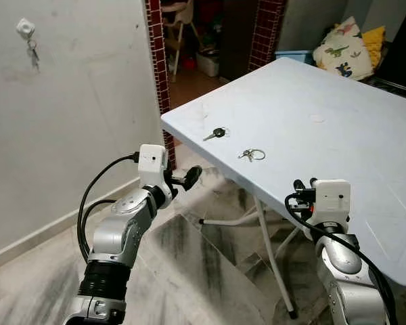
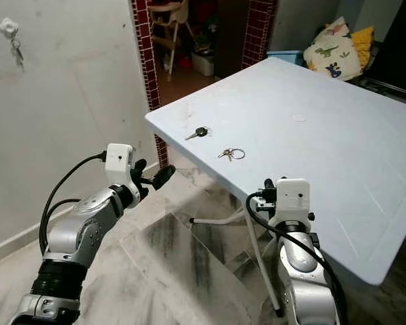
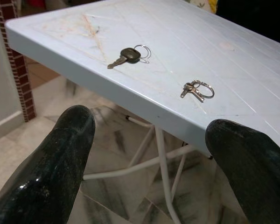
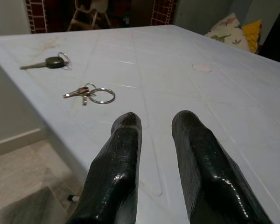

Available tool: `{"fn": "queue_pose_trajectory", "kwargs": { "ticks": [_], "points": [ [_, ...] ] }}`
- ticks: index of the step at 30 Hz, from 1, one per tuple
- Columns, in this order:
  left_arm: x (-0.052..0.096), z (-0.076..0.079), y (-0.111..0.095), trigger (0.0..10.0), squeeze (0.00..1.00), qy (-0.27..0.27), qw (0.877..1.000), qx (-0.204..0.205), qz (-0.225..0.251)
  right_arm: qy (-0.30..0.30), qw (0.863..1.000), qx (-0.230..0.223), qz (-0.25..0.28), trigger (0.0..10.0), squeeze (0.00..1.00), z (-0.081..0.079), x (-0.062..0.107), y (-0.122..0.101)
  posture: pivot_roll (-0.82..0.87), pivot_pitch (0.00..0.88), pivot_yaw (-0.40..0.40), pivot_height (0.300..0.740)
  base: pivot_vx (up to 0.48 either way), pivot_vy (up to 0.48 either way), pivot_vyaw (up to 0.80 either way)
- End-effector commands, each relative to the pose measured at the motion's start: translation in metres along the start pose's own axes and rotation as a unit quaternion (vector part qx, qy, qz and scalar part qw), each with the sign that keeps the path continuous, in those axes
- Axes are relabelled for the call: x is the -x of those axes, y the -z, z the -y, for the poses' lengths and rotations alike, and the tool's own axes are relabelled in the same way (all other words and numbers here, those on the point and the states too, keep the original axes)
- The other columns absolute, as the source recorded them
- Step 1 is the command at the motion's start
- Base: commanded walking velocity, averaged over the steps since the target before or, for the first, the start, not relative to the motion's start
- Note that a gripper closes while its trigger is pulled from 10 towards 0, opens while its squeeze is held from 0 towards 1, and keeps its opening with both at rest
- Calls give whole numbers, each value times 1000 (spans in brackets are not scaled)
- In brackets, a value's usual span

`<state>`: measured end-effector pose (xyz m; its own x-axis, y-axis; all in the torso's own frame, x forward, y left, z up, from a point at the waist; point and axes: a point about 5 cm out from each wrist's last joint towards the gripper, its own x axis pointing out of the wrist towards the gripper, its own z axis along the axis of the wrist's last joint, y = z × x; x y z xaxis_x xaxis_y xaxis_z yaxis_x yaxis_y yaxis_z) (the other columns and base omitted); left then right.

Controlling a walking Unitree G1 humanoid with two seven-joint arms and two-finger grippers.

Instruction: Hang keys on a hook

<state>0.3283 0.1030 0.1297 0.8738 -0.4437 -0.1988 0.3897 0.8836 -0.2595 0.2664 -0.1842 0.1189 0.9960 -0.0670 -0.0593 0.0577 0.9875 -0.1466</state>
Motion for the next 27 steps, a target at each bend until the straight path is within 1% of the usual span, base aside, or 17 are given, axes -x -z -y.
{"fn": "queue_pose_trajectory", "kwargs": {
  "ticks": [1, 13, 16, 19, 22, 25, 27],
  "points": [
    [2, -4, 1, 10000, 0, -12, 1000, -1, -5, -5, 1000, -2, 17, 10000, 0, -3, -2, -8, -7, 0, 11, 740, 364, 0, 0],
    [2, -2, 5, 10000, 0, -9, 1000, -2, -14, -13, 1000, -1, 16, 10000, 0, -5, -2, -8, -7, 0, 9, 740, 361, 0, 0],
    [2, -2, 8, 10000, 0, -11, 1000, 2, -24, -14, 1000, 0, 15, 10000, 0, -6, -2, -8, -2, 0, 9, 740, 0, 0, 0],
    [3, -1, 8, 10000, 0, -10, 1000, 0, -22, -14, 1000, 0, 15, 10000, 0, -7, -3, -8, -2, 0, 9, 740, 0, 0, 0],
    [3, 2, 7, 10000, 0, -3, 1000, -4, -10, -14, 1000, 2, 15, 10000, 0, -7, -4, -8, 1, 0, 7, 740, 0, 0, 0],
    [3, 4, 7, 10000, 0, -2, 1000, -3, -11, -14, 1000, 2, 14, 10000, 0, -6, -4, -7, 2, 0, 5, 740, 0, 0, 0],
    [4, 5, 8, 10000, 0, 0, 1000, -1, -11, -14, 1000, 2, 14, 10000, 0, -7, -4, -8, 2, 0, 5, 740, 0, -261, 0]
  ]
}}
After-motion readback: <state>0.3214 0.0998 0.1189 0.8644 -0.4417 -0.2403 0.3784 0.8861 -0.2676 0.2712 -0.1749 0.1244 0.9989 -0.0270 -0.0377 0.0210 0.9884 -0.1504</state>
